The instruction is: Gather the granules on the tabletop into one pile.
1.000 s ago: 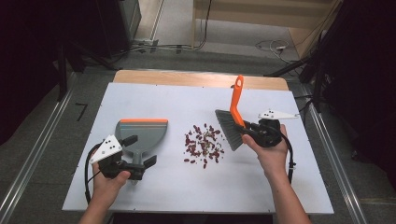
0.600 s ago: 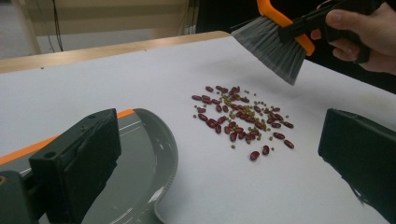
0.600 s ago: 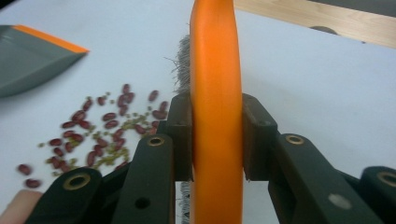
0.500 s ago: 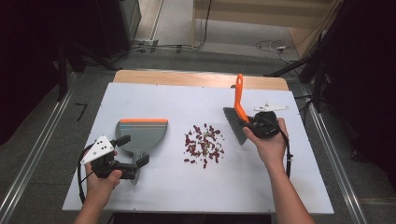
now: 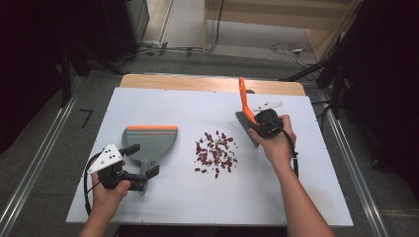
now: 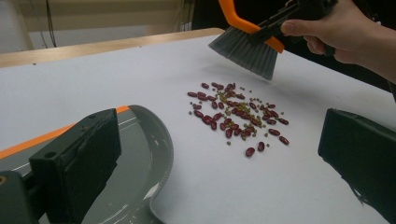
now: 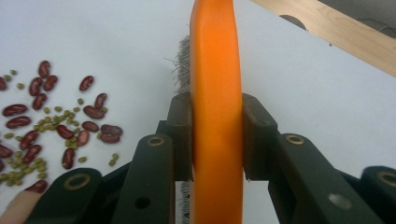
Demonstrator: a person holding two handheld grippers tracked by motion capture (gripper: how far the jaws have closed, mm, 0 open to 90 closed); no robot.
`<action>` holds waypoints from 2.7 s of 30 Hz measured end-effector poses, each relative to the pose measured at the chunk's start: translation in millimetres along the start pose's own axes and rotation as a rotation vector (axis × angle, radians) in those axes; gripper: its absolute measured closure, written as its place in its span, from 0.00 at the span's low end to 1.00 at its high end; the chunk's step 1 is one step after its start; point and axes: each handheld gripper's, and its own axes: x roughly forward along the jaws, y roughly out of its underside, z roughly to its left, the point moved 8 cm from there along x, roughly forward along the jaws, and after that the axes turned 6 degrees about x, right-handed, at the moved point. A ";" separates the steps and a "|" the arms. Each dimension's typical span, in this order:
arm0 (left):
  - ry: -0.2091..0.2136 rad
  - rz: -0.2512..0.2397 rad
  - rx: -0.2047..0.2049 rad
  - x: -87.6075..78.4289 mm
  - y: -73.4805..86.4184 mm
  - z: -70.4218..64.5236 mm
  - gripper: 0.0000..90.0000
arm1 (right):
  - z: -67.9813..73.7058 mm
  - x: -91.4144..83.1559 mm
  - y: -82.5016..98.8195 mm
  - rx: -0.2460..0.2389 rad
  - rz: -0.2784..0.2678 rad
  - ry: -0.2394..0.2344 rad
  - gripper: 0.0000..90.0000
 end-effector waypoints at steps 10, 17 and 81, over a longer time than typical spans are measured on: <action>0.005 -0.001 -0.004 0.5 -0.2 -1.0 0.00 | 23.2 23.3 -7.7 -0.143 0.052 0.013 0.76; 0.007 0.001 0.001 0.7 -0.1 -2.7 0.00 | 44.4 23.7 -5.9 -0.201 0.077 -0.030 0.77; -0.038 -0.040 -0.037 -14.9 -4.4 15.7 0.00 | 106.5 31.0 -17.6 -0.436 0.072 -0.214 0.76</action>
